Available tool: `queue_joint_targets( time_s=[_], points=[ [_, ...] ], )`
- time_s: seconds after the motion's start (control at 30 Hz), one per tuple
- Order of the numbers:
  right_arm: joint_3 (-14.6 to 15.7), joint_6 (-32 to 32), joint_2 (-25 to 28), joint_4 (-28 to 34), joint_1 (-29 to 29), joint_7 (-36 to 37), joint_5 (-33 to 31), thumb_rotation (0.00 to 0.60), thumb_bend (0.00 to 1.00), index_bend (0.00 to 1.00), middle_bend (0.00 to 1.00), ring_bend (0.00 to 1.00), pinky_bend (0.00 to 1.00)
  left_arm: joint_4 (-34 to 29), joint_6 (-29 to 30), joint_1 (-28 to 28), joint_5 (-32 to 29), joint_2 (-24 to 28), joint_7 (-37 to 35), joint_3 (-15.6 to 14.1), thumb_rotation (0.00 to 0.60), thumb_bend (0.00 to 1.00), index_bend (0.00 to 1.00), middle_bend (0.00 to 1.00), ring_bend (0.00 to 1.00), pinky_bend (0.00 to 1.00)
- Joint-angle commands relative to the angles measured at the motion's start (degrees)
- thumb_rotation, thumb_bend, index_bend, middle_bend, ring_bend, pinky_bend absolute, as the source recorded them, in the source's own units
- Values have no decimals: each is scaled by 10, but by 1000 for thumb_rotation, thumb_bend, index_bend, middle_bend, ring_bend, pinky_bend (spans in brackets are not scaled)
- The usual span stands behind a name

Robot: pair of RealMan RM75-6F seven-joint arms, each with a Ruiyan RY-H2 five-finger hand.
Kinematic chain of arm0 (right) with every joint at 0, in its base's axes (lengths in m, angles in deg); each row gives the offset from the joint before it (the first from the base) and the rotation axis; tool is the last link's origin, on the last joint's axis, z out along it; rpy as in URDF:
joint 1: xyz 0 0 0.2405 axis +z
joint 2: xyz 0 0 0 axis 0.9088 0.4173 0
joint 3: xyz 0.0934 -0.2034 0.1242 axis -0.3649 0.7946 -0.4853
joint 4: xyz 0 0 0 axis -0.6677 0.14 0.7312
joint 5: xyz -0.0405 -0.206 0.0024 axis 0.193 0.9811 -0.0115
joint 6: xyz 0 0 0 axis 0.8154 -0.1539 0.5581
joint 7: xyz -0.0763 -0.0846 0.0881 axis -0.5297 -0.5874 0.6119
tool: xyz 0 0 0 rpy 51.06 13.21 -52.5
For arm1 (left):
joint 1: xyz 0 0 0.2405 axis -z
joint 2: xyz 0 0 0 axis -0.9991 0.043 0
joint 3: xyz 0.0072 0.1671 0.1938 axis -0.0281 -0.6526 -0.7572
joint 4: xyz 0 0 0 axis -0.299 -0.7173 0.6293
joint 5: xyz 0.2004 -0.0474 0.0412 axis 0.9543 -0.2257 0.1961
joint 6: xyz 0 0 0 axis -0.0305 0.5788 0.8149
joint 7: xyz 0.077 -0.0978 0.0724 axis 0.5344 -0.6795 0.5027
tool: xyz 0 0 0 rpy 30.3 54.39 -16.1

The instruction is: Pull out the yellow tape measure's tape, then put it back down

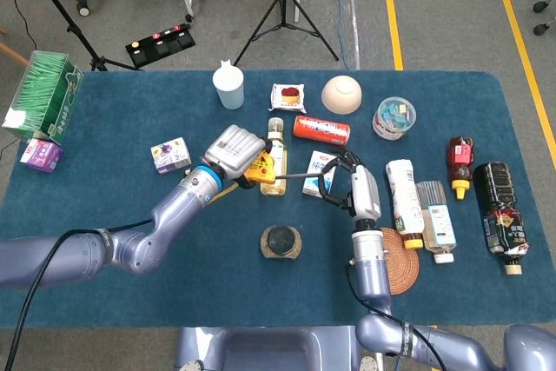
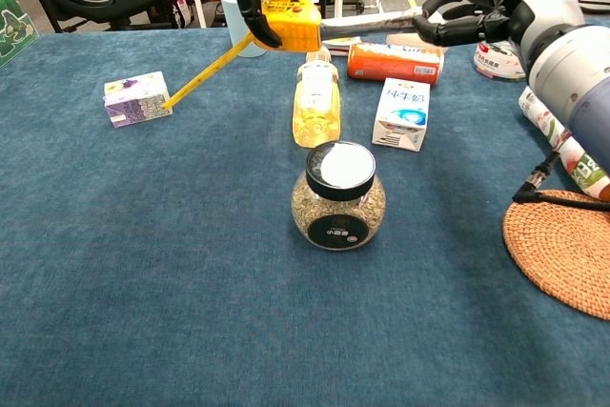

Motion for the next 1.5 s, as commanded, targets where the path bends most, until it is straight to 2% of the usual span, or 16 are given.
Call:
queue_joint_targets(
  time_s=[0.03,0.43,0.9,1.5],
  points=[
    [0,2,3,2,-2,2,1,584,1000,588,255,198,161,-2,0,-2,2,2,-1,-1,600,282,624,526,498,669],
    [-1,8,20,12,-14,8,1,582,1000,588,255,198,162,-14,11,-25,26,18,-12,-10,600,281,624,526,497,669],
    [-2,8,47,19,-36,33,-2,581,1000,589,256,198,165,-32,30,-87,86,54,-45,-30,600,281,624,526,498,669],
    [-7,7,77,7,-59,66,-7,582,1000,589,257,197,167,-7,26,-172,154,89,-94,-58,600,283,624,526,498,669]
  ],
)
